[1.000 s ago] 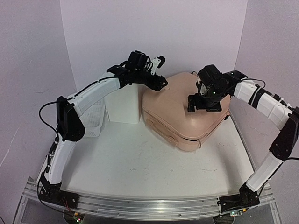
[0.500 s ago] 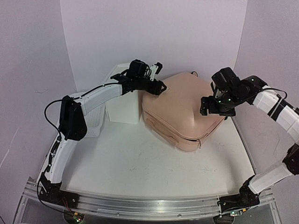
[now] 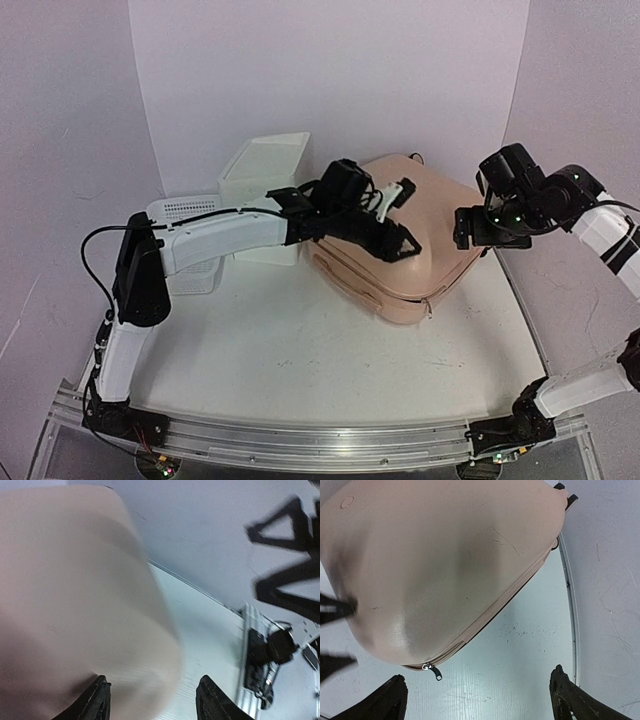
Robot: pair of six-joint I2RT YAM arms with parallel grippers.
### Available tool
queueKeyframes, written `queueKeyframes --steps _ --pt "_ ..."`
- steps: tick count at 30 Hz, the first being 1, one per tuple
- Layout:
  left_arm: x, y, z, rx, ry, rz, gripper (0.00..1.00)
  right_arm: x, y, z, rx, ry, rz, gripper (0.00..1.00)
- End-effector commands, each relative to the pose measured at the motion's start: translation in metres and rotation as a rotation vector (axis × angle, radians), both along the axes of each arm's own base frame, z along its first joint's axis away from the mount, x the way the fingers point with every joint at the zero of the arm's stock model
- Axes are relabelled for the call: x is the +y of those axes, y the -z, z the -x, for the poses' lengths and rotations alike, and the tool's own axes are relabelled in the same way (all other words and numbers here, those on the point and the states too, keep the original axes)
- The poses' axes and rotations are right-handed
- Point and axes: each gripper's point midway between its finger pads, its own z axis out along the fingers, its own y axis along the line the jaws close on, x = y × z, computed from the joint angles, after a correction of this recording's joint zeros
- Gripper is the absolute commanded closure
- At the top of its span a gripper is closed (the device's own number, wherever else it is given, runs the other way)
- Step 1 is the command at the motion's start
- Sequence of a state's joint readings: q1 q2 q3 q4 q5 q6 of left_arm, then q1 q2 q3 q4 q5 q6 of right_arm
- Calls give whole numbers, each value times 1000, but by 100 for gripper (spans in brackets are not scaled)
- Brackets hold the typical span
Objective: Open, take out, and arrange the luggage
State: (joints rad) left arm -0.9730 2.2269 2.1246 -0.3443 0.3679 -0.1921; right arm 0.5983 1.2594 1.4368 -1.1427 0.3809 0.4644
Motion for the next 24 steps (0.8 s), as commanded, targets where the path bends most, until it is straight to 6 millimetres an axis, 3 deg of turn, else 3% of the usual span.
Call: queueKeyframes --steps 1,5,7,10,13,16,19,22,24 --pt "25 36 73 133 112 -182 40 27 6 3 21 -193 -18 2" --pt "83 -6 54 -9 0 -184 36 78 -2 11 -44 -482 99 2" --pt "127 -32 42 -25 -77 -154 35 108 -5 11 -80 -605 152 2" --pt "195 -48 27 -36 -223 -142 32 151 -6 1 -120 -716 198 2" --pt "258 -56 26 -97 -369 -170 25 201 7 -7 -96 -810 218 2" --pt "318 -60 27 -138 -521 -213 19 249 39 -16 -42 -868 230 2" --pt "368 -65 31 -191 -666 -257 16 278 77 -32 32 -845 222 12" --pt "394 -77 40 -245 -735 -253 13 294 108 -44 87 -796 218 19" --pt "401 -83 45 -267 -743 -243 12 292 129 -58 96 -735 288 19"
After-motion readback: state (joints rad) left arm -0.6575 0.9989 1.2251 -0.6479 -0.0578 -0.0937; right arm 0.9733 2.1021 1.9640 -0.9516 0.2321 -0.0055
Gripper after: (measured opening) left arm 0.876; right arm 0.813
